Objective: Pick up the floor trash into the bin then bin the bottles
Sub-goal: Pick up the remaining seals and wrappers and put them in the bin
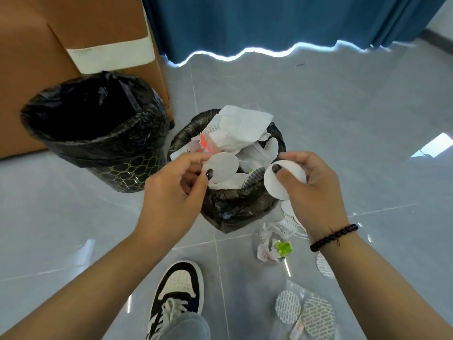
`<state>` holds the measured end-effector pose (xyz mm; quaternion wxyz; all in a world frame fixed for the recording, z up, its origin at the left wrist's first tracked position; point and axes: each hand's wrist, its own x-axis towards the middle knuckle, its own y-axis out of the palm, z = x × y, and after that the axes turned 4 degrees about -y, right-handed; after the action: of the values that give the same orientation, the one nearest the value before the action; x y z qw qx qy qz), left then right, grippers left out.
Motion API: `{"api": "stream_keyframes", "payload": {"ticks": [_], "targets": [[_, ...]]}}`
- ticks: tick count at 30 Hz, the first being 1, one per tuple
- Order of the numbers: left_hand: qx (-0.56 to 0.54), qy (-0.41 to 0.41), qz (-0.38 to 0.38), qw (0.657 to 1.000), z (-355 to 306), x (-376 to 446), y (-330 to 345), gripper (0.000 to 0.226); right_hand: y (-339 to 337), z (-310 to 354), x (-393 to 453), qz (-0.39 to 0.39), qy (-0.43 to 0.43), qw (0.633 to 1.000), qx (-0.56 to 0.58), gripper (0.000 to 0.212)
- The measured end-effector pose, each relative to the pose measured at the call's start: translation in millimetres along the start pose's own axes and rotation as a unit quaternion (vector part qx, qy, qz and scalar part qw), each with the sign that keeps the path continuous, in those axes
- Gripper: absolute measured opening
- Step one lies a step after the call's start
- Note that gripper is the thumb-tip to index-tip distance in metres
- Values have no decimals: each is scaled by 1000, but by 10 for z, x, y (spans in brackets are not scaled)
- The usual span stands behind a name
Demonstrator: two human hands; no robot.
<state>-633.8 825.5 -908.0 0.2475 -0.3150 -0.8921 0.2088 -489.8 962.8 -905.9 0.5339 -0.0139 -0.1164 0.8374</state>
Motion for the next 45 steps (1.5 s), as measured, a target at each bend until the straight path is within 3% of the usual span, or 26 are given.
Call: {"api": "stream_keyframes", "payload": {"ticks": [4, 9, 16, 20, 23, 25, 27, 30, 33, 36, 38, 41, 43, 45], "targets": [[182, 115, 41, 976, 241, 142, 64, 25, 263, 90, 207, 19, -67, 998, 0, 15], [232, 103, 102, 962, 391, 39, 141, 35, 436, -123, 369, 119, -102, 974, -164, 17], [227, 119, 76, 964, 385, -105, 118, 44, 303, -246, 337, 2, -138, 983, -118, 20], [252, 171, 75, 950, 387, -197, 153, 40, 84, -276, 193, -64, -174, 980, -75, 19], [258, 192, 80, 943, 407, -265, 197, 39, -142, -619, -89, -90, -118, 985, -92, 18], [263, 184, 77, 944, 405, -270, 180, 41, -188, -985, -336, -23, -30, 987, -159, 20], [270, 173, 86, 943, 385, -265, 186, 43, -223, -1322, -580, 103, 67, 953, -276, 25], [287, 151, 105, 940, 348, -275, 203, 47, -287, -1578, -813, 237, 161, 864, -415, 57], [296, 141, 109, 939, 325, -287, 219, 49, -317, -1618, -884, 318, 167, 781, -511, 80], [302, 129, 117, 937, 312, -275, 236, 49, -301, -1643, -920, 347, 111, 745, -558, 86], [298, 120, 120, 939, 303, -273, 245, 50, -278, -1682, -961, 306, 66, 789, -529, 82], [290, 118, 129, 941, 304, -275, 246, 51, -201, -1758, -955, 131, 25, 912, -389, 65], [285, 107, 137, 943, 305, -271, 245, 54, -132, -1779, -897, 78, 28, 937, -339, 55], [280, 89, 139, 946, 292, -260, 247, 54, -52, -1816, -877, 104, -4, 932, -348, 48]]}}
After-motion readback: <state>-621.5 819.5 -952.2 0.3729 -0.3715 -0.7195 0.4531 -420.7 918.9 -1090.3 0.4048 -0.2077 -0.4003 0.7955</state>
